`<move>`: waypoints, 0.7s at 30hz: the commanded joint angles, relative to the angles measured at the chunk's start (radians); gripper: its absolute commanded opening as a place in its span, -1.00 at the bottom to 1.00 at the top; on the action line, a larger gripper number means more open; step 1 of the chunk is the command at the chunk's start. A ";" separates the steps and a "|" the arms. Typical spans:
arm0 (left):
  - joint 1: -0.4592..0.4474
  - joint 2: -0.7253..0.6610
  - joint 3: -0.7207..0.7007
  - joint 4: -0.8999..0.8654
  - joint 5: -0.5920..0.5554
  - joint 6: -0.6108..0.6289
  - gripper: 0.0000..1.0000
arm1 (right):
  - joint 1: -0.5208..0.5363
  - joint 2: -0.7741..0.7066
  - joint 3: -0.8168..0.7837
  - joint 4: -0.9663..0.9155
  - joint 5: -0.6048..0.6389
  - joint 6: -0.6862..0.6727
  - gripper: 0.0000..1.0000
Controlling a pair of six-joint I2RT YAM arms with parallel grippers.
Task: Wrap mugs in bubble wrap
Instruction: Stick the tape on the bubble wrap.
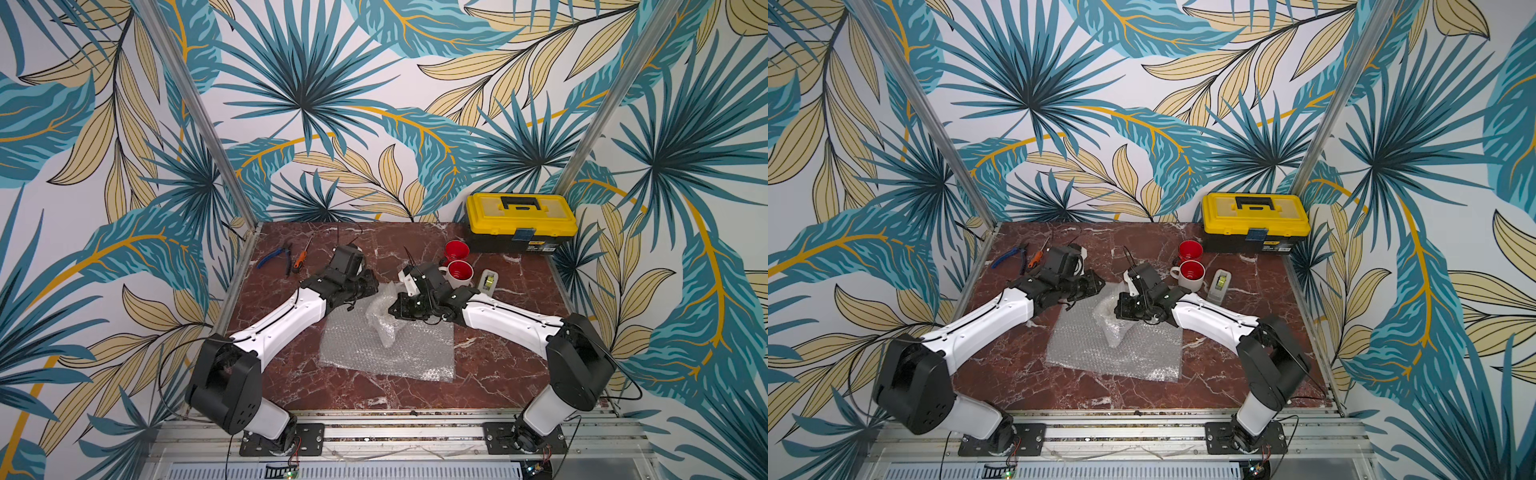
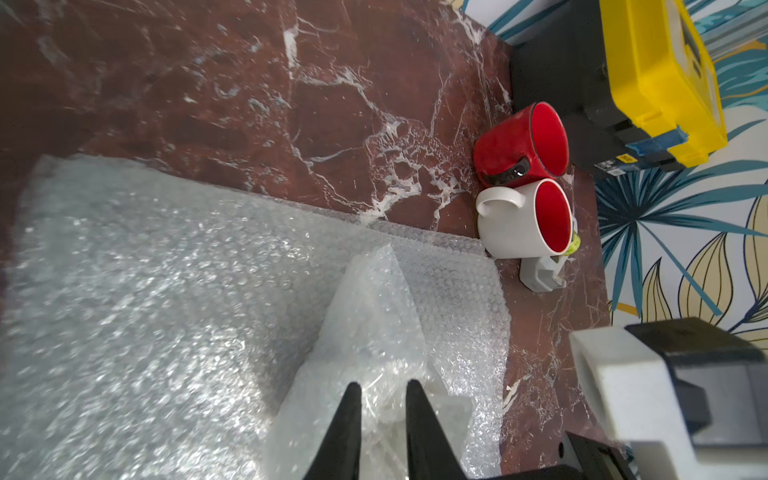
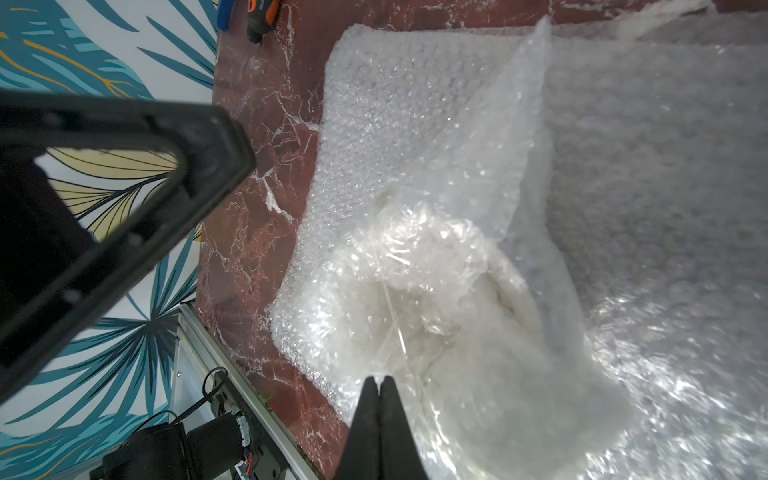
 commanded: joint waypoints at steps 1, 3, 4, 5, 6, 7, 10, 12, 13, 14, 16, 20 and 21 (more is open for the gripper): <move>0.005 0.066 0.057 0.011 0.066 0.047 -0.62 | -0.008 0.032 -0.032 0.007 0.048 0.026 -0.99; 0.005 0.097 0.052 0.014 0.064 0.041 -0.65 | -0.009 0.046 -0.042 0.009 0.051 0.033 -1.00; 0.006 0.108 0.039 0.024 0.066 0.034 -0.66 | -0.009 0.054 -0.048 0.014 0.049 0.037 -1.00; 0.005 0.115 0.025 0.034 0.070 0.027 -0.66 | -0.009 0.057 -0.053 0.018 0.047 0.040 -1.00; 0.006 0.119 0.010 0.051 0.077 0.021 -0.66 | -0.010 0.061 -0.058 0.023 0.043 0.044 -1.00; 0.004 0.122 -0.008 0.063 0.078 0.014 -0.66 | -0.010 0.065 -0.062 0.027 0.040 0.047 -1.00; 0.001 0.124 -0.059 0.083 0.081 -0.009 -0.67 | -0.009 0.074 -0.069 0.026 0.039 0.049 -1.00; -0.003 0.119 -0.094 0.122 0.077 -0.021 -0.67 | -0.008 0.081 -0.068 0.020 0.037 0.048 -1.00; -0.004 0.117 -0.106 0.129 0.077 -0.026 -0.67 | -0.010 0.084 -0.067 0.019 0.034 0.047 -1.00; -0.004 0.113 -0.117 0.132 0.074 -0.028 -0.67 | -0.009 0.086 -0.063 0.017 0.031 0.045 -1.00; -0.004 0.104 -0.121 0.132 0.073 -0.029 -0.67 | -0.010 0.079 -0.045 0.006 0.015 0.035 -1.00; -0.001 0.088 -0.088 0.120 0.081 -0.021 -0.65 | -0.011 -0.014 -0.028 0.022 -0.019 -0.001 -0.86; 0.000 0.089 -0.077 0.112 0.080 -0.018 -0.64 | -0.009 -0.049 -0.028 0.011 -0.007 -0.011 -0.77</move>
